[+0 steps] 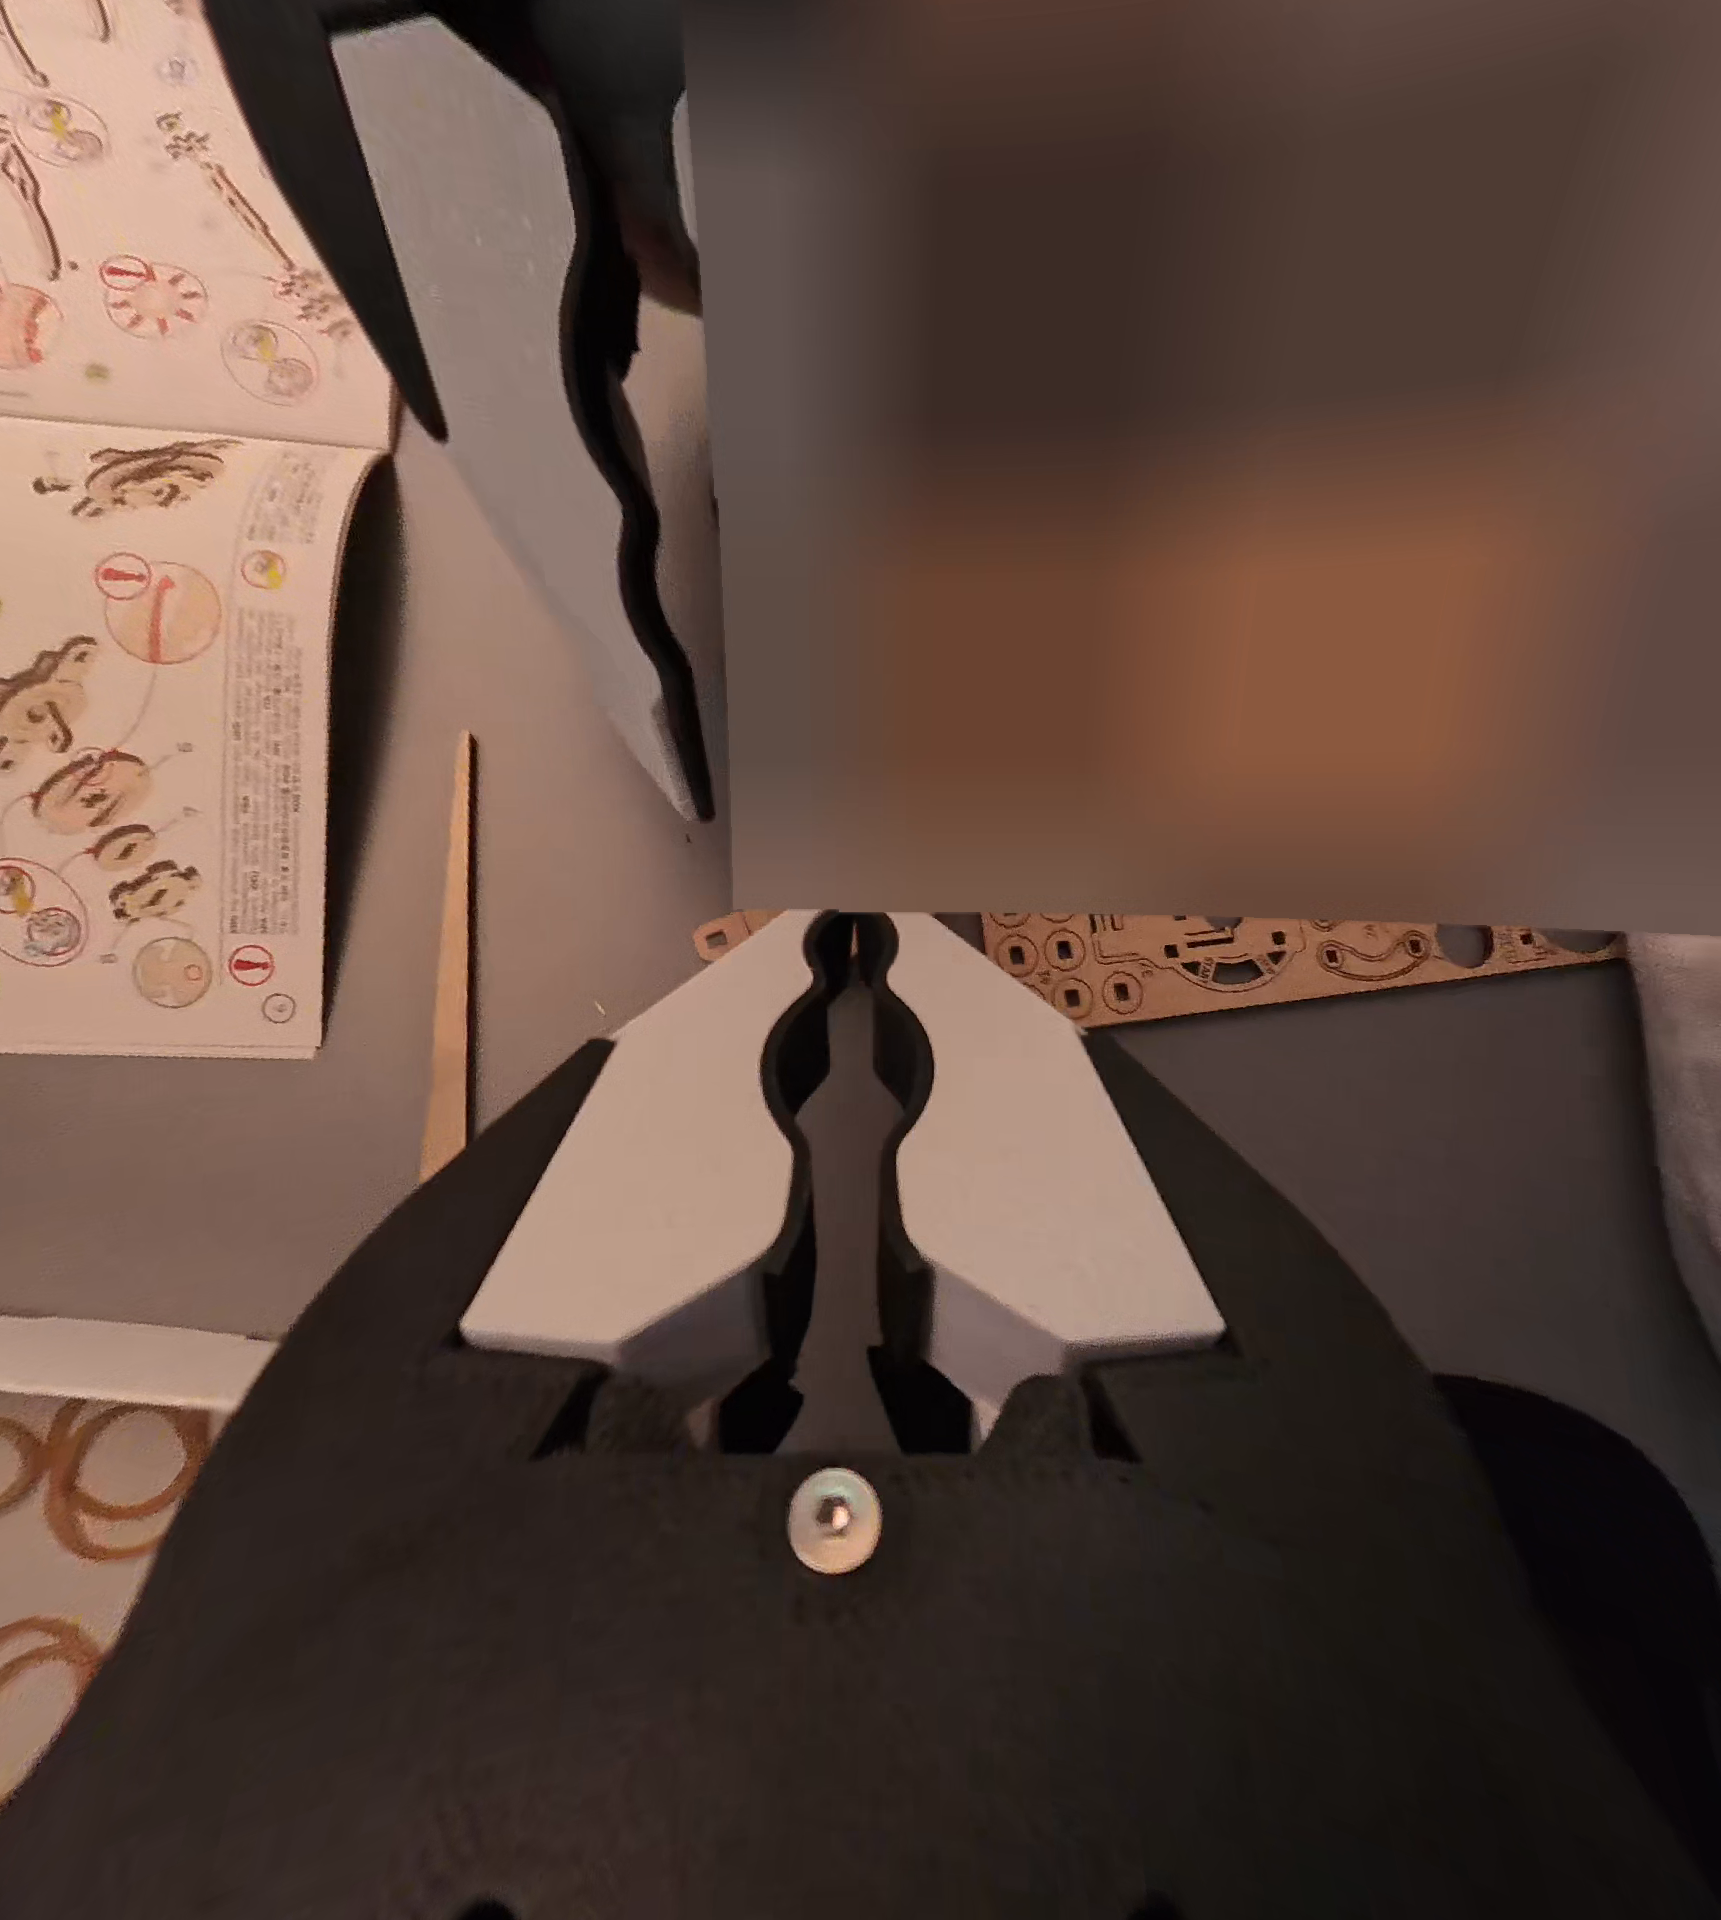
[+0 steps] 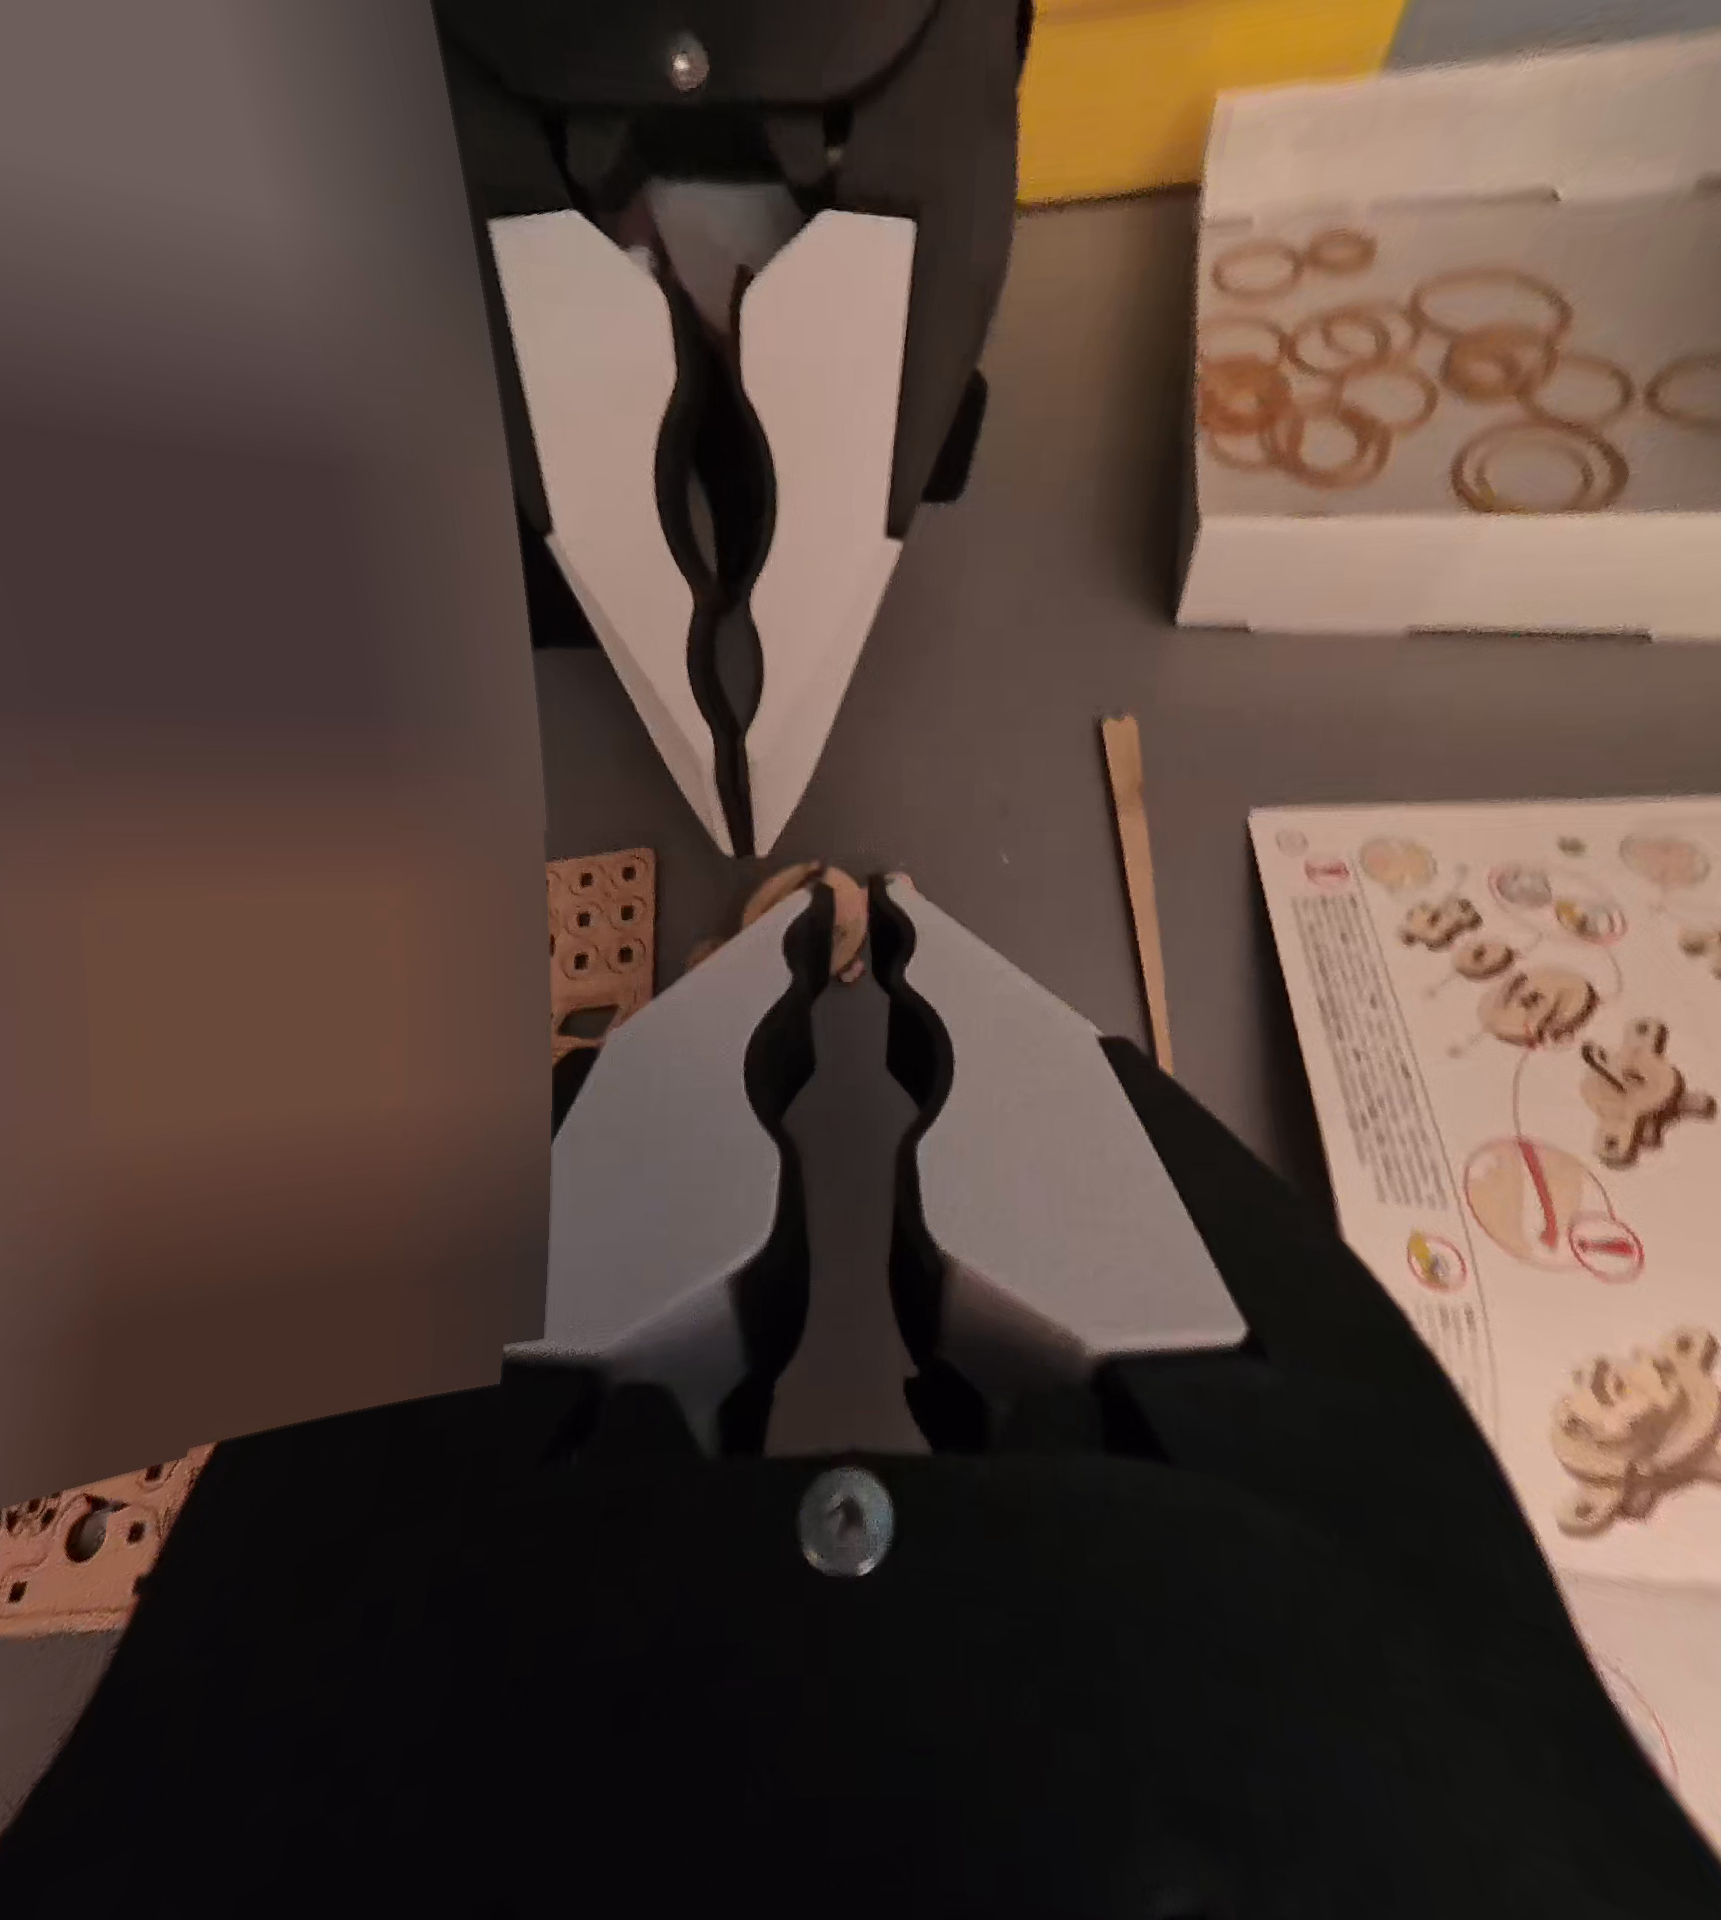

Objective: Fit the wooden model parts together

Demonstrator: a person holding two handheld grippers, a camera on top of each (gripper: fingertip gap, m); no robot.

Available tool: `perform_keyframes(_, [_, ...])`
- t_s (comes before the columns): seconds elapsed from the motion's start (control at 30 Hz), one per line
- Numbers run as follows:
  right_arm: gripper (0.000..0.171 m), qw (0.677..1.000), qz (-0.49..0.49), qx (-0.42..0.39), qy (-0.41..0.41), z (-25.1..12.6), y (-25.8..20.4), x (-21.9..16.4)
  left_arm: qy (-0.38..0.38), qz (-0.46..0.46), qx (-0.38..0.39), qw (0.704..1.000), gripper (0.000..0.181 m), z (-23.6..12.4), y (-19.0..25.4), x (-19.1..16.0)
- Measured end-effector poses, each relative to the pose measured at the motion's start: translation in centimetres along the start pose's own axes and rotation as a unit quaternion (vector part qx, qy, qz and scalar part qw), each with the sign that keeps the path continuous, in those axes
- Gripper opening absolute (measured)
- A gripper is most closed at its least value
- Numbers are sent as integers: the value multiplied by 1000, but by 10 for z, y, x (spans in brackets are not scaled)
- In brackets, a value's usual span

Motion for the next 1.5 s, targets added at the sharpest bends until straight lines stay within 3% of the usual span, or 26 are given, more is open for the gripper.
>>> perform_keyframes(0.1, [6, 1000, -4, 5, 1, 7, -1, 0, -31, 4, -36, 999, 0, -3, 13, -8])
perform_keyframes(0.23, [6, 999, -4, 13, -44, 16, -2, -16, -75, -17, -21, 997, 0, 13, 6, -21])
perform_keyframes(0.67, [2, 998, 23, 10, -50, 10, -1, -17, -17, -48, 24, 998, 0, 8, -15, -5])
perform_keyframes(1.5, [5, 994, 22, -3, -105, 18, -4, -26, -35, -6, 51, 998, 5, 20, -8, -11])
Point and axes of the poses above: each gripper's, where its closed fingertips meet, z out along the fingers, x out of its top, y = z × x across the jaws, the point moved 2 cm from there along -z, back along the fingers, and after that the axes turned 11 degrees about x, right-handed, at the moved point
